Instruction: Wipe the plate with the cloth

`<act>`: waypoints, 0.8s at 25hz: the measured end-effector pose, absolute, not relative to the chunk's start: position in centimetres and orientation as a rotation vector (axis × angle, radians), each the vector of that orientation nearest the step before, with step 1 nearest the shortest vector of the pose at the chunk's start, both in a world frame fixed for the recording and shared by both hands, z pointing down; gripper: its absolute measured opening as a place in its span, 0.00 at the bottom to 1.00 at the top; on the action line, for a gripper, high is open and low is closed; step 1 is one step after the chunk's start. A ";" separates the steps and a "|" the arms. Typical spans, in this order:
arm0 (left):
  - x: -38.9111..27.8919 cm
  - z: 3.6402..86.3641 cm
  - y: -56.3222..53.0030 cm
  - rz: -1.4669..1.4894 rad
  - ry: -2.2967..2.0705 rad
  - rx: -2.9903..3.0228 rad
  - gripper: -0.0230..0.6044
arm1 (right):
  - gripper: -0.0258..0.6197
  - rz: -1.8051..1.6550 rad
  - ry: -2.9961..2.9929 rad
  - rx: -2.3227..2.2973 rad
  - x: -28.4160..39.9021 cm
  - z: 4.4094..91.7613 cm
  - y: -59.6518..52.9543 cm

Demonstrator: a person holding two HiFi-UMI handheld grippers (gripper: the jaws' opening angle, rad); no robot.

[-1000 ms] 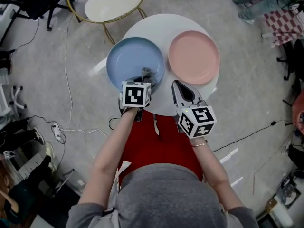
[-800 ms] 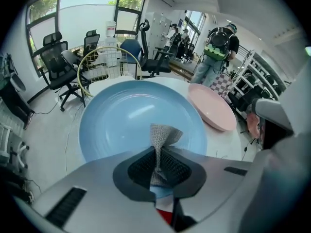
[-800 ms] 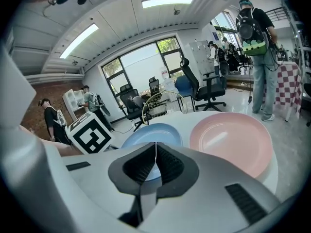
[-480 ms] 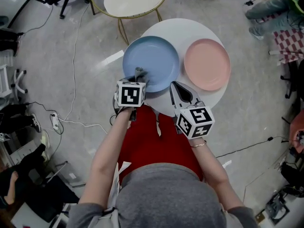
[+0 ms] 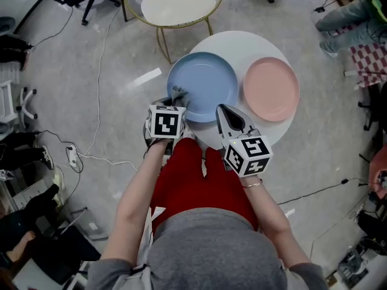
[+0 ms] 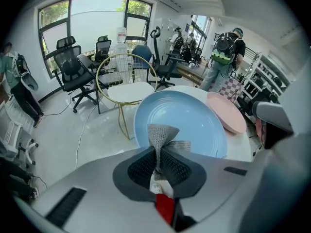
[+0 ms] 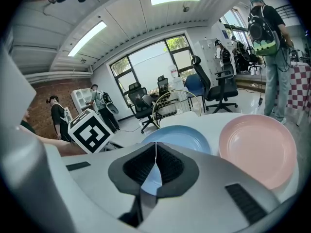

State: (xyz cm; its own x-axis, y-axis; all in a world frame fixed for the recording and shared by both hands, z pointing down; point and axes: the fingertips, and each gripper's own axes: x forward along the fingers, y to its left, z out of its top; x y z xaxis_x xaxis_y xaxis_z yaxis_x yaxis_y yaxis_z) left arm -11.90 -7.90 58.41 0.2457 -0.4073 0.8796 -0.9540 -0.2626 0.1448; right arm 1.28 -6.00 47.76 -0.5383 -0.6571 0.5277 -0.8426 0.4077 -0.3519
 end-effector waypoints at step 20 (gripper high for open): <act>-14.0 51.5 -11.2 0.796 -1.422 1.909 0.09 | 0.09 0.778 -2.426 1.358 1.7 44.9 -7.9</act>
